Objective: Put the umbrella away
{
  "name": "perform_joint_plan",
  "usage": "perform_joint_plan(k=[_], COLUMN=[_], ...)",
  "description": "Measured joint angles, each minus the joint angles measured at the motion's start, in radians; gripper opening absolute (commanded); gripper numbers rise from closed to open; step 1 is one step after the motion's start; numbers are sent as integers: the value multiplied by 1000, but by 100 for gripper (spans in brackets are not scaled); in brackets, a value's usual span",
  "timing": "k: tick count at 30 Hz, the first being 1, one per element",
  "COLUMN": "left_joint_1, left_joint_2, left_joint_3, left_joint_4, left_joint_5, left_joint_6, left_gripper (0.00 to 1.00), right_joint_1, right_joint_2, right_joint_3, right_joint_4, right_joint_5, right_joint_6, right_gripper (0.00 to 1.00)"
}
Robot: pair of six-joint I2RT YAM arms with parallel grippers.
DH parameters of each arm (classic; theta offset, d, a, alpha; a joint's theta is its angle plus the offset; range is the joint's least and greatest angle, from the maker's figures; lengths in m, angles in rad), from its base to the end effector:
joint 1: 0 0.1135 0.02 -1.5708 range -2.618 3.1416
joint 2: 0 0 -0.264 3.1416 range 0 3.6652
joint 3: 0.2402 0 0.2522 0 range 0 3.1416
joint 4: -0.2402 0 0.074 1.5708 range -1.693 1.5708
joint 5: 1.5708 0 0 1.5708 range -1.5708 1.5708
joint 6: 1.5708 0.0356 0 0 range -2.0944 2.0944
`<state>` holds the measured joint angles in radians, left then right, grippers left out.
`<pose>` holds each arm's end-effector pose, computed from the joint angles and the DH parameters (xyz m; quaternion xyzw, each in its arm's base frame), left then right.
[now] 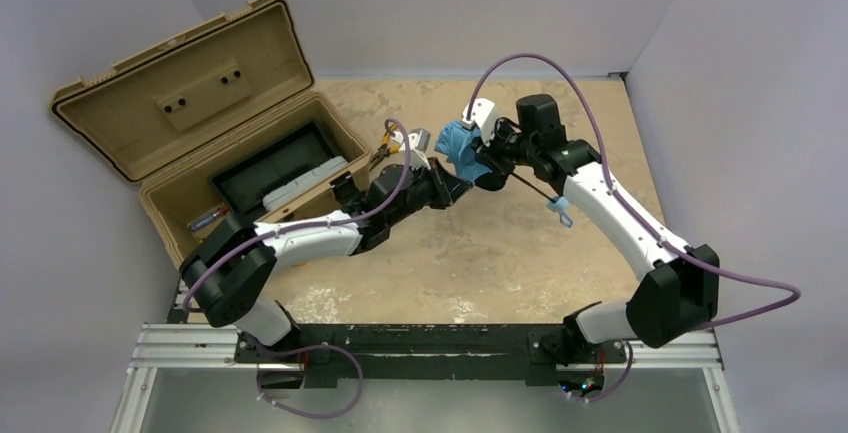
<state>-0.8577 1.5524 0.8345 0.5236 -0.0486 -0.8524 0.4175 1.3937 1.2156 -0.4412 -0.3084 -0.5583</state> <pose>0.2280 -0.2610 0.2404 -0.0134 0.7722 -0.4669 0.4308 0.2818 0.1368 0.3264 -0.4739 0.7429 0.1044 0.4611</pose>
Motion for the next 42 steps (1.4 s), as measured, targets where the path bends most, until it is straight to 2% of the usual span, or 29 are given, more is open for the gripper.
perform_joint_plan(k=[4,8,13,16,29,35,42], left_joint_1=[21,57,87,92,136,142,155], left_joint_2=[-10,-2,82,131,61,35,18], left_joint_3=[-29,-81,-130,-130,-109,-109,-107], left_joint_4=[132,327,600,695,798,799,805], left_joint_5=[132,236,272,273,215,166,159], left_joint_6=[-82,-241,-454,-562,-778,-835,-916], left_gripper=[0,0,0,0,6,11,11], right_joint_1=[-3,-10,-19,-19,-42,-43,-43], right_joint_2=[-16,-35,-53,-55,-55,-55,-55], right_joint_3=[0,0,0,0,-10,-15,-34], right_joint_4=[1,3,8,8,8,12,17], right_joint_5=[0,-1,-10,-21,-23,-23,-16], right_joint_6=[2,6,8,9,9,9,9], right_gripper=[0,0,0,0,0,0,0])
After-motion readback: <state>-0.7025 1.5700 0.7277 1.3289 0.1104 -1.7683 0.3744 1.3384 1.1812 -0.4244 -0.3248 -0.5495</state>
